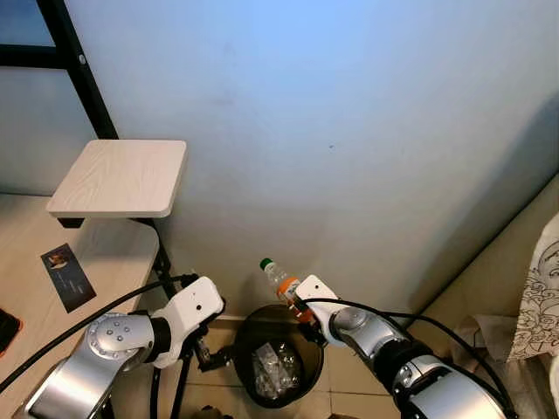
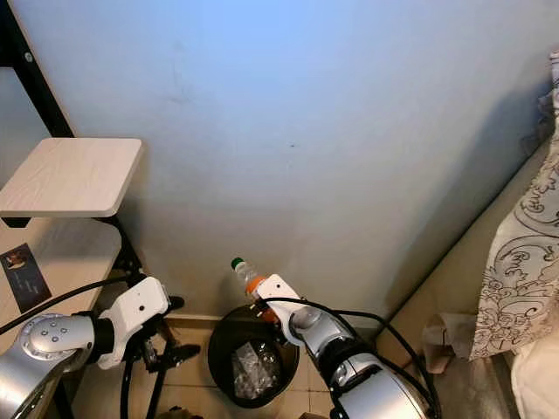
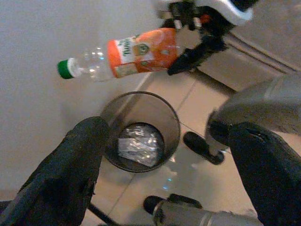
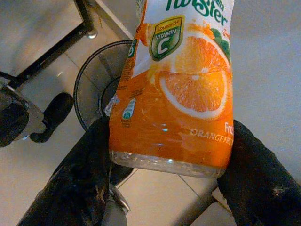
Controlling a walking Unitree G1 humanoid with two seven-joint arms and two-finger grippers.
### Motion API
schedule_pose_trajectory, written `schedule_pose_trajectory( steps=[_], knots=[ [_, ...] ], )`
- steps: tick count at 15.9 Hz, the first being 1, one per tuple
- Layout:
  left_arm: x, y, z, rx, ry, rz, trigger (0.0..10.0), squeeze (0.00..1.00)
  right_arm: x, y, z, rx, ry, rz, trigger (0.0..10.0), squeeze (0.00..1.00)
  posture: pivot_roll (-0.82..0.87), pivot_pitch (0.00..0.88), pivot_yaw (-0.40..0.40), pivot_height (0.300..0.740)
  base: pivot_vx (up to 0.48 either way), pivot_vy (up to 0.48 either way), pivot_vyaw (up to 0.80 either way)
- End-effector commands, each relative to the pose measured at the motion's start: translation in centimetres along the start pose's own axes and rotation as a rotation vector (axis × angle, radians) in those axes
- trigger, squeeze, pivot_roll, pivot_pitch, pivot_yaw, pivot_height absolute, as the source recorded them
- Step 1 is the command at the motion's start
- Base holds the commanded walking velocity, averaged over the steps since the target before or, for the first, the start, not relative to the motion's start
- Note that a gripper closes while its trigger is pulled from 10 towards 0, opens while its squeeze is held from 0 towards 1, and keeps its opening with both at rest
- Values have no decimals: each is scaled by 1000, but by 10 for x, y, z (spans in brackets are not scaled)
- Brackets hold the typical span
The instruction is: Clean up the room
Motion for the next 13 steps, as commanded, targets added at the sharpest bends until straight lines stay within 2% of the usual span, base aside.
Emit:
schedule_pose_trajectory(
  steps=[1, 4, 5, 6, 7, 13],
  knots=[
    [0, -1, -1, 0, 12, -23, 10000, 0, -1, -4, 7, -4, -19, -12, 10000, 0, 40, 75, -28, 740, 0, 0, 0],
    [-1, 2, 0, 0, 13, -27, 10000, 0, -1, -4, 9, -6, -23, -5, 10000, 0, 43, 78, -29, 740, 0, 0, 0],
    [-1, 2, 0, 0, 14, -29, 10000, 0, -1, -4, 9, -7, -24, -3, 10000, 286, 43, 78, -29, 740, 0, 0, 0],
    [-1, 2, 0, -1, 16, -33, 10000, 0, -1, -4, 9, -6, -24, -1, 10000, 929, 44, 78, -29, 740, 0, 0, 0],
    [-2, 3, 0, 1, 19, -38, 10000, 0, -1, -2, 10, 2, -26, 12, 10000, 1000, 43, 78, -29, 740, 0, 0, 0],
    [-3, 3, 0, -1, 19, -41, 10000, 0, 0, 1, 9, -2, -20, 23, 10000, 1000, 43, 76, -25, 740, 0, 0, 0]
  ],
)
Point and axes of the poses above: a point about 5 cm out from each wrist's last joint towards the gripper, its own x axis pointing out of the wrist towards the gripper, its own z axis along the axis of the wrist's last joint, y = z × x, the point moved 1 cm from there along x, pointing out of the wrist towards the gripper, and after that the axes turned 1 degree about x, right-handed, at the moved point
